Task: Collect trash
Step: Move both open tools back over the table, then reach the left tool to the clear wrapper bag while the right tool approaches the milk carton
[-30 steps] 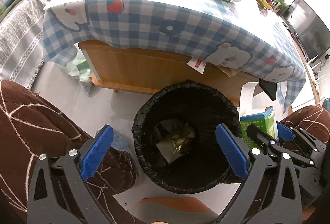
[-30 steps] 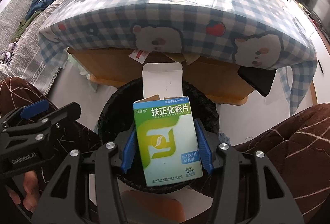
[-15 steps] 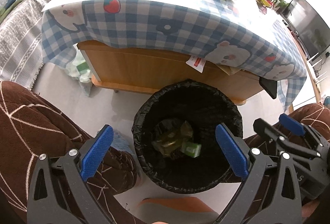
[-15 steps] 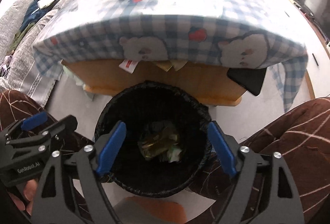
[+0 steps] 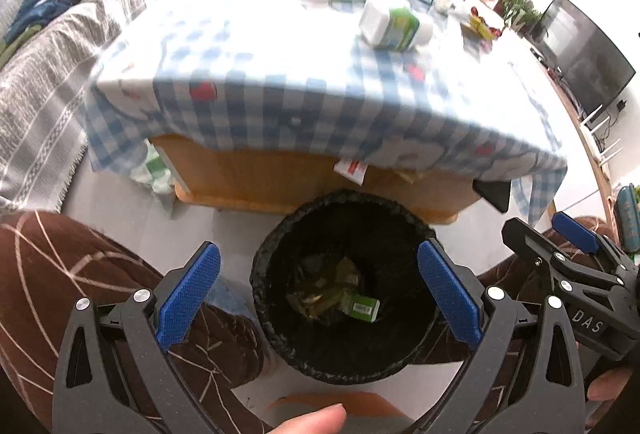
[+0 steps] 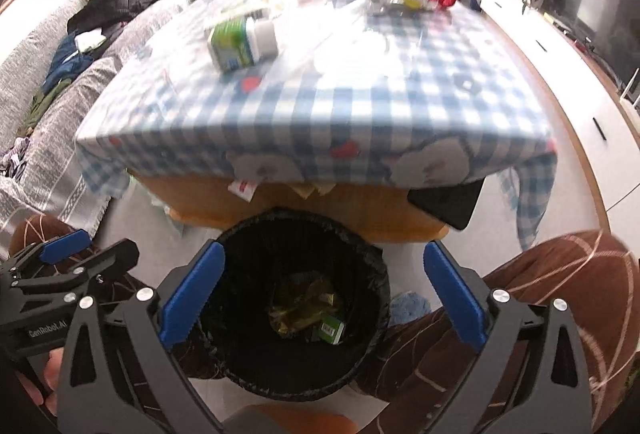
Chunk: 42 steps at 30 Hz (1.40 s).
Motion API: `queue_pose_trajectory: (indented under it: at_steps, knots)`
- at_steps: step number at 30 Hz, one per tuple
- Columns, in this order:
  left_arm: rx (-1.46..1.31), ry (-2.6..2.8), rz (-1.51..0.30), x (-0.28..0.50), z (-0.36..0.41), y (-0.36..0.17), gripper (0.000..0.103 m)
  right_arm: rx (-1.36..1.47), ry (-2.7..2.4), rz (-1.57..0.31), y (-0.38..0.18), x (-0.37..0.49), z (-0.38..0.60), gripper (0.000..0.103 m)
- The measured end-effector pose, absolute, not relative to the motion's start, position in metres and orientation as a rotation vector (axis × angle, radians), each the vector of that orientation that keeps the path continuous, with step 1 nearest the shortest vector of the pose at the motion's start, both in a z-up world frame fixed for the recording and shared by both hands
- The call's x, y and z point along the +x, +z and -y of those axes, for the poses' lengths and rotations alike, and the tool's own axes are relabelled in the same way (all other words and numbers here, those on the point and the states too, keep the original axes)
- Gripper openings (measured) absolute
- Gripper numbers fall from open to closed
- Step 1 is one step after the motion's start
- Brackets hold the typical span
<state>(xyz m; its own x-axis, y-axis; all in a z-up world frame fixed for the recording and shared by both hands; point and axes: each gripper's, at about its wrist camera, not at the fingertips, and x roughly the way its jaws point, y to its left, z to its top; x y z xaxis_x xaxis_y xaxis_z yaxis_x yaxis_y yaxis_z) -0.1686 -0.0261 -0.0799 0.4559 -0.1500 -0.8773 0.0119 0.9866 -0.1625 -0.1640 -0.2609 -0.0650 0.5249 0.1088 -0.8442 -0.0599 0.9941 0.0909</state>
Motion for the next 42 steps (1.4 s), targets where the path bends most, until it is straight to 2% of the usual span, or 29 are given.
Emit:
queue_pose_trajectory:
  at_steps: [12, 25, 33, 42]
  knots:
    - [-0.157, -0.113, -1.028, -0.132, 0.042, -0.031, 0.097, 0.031, 0.069, -0.946, -0.002, -0.124, 0.287, 0.096]
    - [-0.14, -0.111, -0.97, -0.046, 0.057, 0.017, 0.097, 0.009, 0.027, -0.841, 0.063, -0.041, 0.306, 0.096]
    - [-0.135, -0.13, -0.972, 0.036, 0.067, 0.029, 0.096, -0.005, 0.013, -0.866, 0.069, 0.044, 0.316, 0.096]
    - [-0.099, -0.106, -0.981, 0.156, 0.079, 0.011, 0.096, 0.062, -0.002, -0.957, 0.04, 0.168, 0.328, 0.096]
